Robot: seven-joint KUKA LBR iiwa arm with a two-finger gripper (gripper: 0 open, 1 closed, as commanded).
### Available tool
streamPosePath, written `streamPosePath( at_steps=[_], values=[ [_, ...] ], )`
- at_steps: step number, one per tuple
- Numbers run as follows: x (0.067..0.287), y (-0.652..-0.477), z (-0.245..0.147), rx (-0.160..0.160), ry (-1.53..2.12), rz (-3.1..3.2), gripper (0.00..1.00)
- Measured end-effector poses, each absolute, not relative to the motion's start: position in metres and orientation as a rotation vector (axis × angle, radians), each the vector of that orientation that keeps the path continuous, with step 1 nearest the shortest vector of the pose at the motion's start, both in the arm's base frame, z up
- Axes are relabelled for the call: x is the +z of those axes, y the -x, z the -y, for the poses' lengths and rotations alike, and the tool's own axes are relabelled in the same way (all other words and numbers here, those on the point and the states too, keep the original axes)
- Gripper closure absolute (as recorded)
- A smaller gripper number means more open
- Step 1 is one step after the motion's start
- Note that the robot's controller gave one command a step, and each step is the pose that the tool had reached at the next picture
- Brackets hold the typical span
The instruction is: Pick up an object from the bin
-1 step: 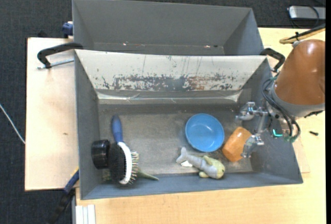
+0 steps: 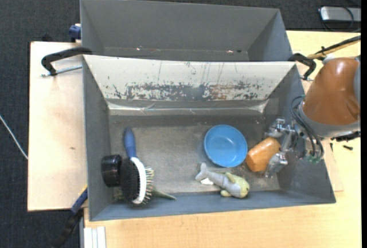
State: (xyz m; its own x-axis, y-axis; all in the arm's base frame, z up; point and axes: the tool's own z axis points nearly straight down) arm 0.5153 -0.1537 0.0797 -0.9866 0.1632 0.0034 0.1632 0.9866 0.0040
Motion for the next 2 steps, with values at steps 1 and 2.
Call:
streamPosePath(
  at_steps=[1,2],
  values=[
    [0.081,-0.516,0.154,-0.004,0.255,3.131,1.0],
    [0.215,-0.513,0.126,0.003,0.106,3.154,1.0]
  ],
)
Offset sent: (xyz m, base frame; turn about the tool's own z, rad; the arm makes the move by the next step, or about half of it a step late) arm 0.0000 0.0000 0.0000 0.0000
